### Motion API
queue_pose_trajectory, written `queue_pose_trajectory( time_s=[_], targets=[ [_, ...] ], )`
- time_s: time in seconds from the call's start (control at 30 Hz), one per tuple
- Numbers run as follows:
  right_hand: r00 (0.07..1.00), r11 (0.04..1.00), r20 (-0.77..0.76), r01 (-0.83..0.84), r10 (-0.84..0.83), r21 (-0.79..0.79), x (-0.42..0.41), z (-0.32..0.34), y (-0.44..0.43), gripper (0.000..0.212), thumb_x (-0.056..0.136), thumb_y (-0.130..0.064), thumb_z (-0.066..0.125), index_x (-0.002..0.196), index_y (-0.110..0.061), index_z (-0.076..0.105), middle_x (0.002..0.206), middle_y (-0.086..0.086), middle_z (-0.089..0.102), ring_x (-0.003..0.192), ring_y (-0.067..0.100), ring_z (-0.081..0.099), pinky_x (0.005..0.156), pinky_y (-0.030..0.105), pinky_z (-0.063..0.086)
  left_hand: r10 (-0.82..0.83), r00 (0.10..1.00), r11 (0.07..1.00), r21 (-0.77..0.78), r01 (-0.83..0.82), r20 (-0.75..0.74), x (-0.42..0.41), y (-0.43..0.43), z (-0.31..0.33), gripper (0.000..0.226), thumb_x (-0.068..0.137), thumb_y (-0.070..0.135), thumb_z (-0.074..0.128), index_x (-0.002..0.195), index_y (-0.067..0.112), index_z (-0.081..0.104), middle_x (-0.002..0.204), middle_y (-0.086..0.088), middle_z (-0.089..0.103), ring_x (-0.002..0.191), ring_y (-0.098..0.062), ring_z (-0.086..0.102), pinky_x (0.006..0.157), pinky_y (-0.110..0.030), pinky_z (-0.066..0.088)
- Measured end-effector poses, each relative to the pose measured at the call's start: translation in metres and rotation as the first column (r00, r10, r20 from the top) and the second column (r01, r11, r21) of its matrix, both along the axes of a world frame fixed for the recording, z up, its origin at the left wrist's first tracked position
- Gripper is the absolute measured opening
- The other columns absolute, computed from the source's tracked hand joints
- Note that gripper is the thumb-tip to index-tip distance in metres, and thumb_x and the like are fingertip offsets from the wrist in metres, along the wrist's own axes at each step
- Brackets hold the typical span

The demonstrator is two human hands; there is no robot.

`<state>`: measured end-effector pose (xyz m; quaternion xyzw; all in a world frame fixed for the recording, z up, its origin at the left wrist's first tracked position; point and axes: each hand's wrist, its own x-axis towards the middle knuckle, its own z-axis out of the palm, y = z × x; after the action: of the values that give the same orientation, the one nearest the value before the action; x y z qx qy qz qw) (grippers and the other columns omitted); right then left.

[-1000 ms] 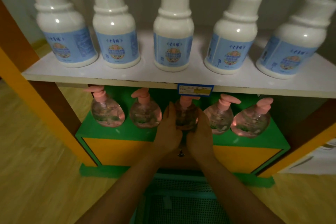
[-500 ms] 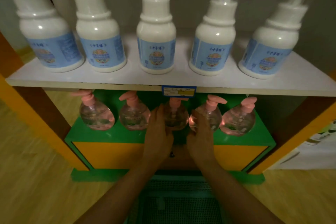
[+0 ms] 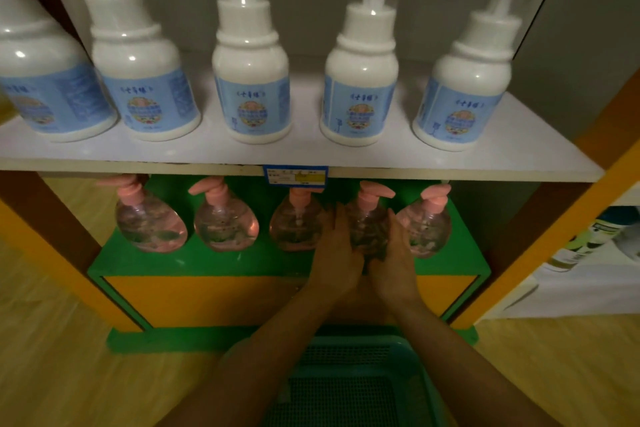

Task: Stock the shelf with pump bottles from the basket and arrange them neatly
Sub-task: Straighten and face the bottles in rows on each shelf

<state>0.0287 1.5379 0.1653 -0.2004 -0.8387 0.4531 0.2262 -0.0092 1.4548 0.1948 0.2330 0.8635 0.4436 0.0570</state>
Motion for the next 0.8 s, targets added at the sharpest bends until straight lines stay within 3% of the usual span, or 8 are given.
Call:
queue_pose_trajectory(
  time_s=[0.17, 0.33, 0.57, 0.7, 0.8],
  targets=[
    [0.998, 0.999, 0.023, -0.051, 0.051, -0.003, 0.006, 0.006, 0.012, 0.075, 0.073, 0.020, 0.046, 0.141, -0.006, 0.027, 0.145, 0.013, 0.036, 0.132, 0.020, 0.036, 0.102, 0.017, 0.025, 0.036, 0.999, 0.999, -0.027, -0.036, 0.001, 0.002, 0.007, -0.002, 0.063, 0.089, 0.000, 0.040, 0.144, 0.008, 0.012, 0.152, -0.014, 0.022, 0.138, -0.026, 0.025, 0.112, -0.027, 0.019],
    [0.998, 0.998, 0.006, -0.068, 0.068, -0.009, 0.005, 0.009, 0.022, 0.070, 0.077, 0.018, 0.046, 0.140, -0.007, 0.029, 0.141, 0.014, 0.041, 0.130, 0.021, 0.038, 0.106, 0.025, 0.029, 0.009, 0.999, 0.999, 0.038, -0.010, 0.044, 0.008, 0.013, -0.005, 0.074, 0.080, -0.009, 0.040, 0.145, 0.007, 0.009, 0.150, -0.016, 0.027, 0.133, -0.030, 0.037, 0.111, -0.039, 0.033],
    [1.000, 0.996, 0.005, -0.028, 0.028, 0.088, 0.007, 0.002, 0.021, 0.067, 0.082, 0.011, 0.051, 0.141, -0.007, 0.027, 0.144, 0.011, 0.039, 0.126, 0.015, 0.040, 0.098, 0.013, 0.023, 0.021, 0.997, 0.996, 0.084, -0.028, 0.079, 0.008, 0.022, -0.013, 0.078, 0.076, -0.012, 0.039, 0.145, 0.009, 0.009, 0.150, -0.015, 0.026, 0.132, -0.030, 0.037, 0.108, -0.044, 0.037],
    [0.998, 0.996, 0.015, -0.069, 0.069, 0.057, 0.008, 0.008, 0.020, 0.065, 0.084, 0.009, 0.048, 0.142, -0.009, 0.025, 0.145, 0.009, 0.037, 0.128, 0.015, 0.038, 0.106, 0.022, 0.027, 0.019, 0.998, 0.997, 0.074, -0.024, 0.067, 0.007, 0.022, -0.015, 0.076, 0.080, -0.012, 0.037, 0.145, 0.008, 0.004, 0.152, -0.015, 0.022, 0.134, -0.030, 0.035, 0.112, -0.041, 0.032],
    [0.996, 0.995, 0.048, -0.077, 0.073, 0.070, 0.021, 0.013, 0.028, 0.062, 0.080, 0.012, 0.047, 0.137, -0.011, 0.036, 0.136, 0.010, 0.048, 0.122, 0.023, 0.049, 0.101, 0.029, 0.040, 0.075, 0.997, 0.992, 0.104, -0.075, 0.006, 0.017, 0.022, -0.012, 0.073, 0.083, -0.009, 0.039, 0.144, 0.008, 0.004, 0.155, -0.012, 0.014, 0.141, -0.023, 0.021, 0.115, -0.021, 0.015]
  ],
)
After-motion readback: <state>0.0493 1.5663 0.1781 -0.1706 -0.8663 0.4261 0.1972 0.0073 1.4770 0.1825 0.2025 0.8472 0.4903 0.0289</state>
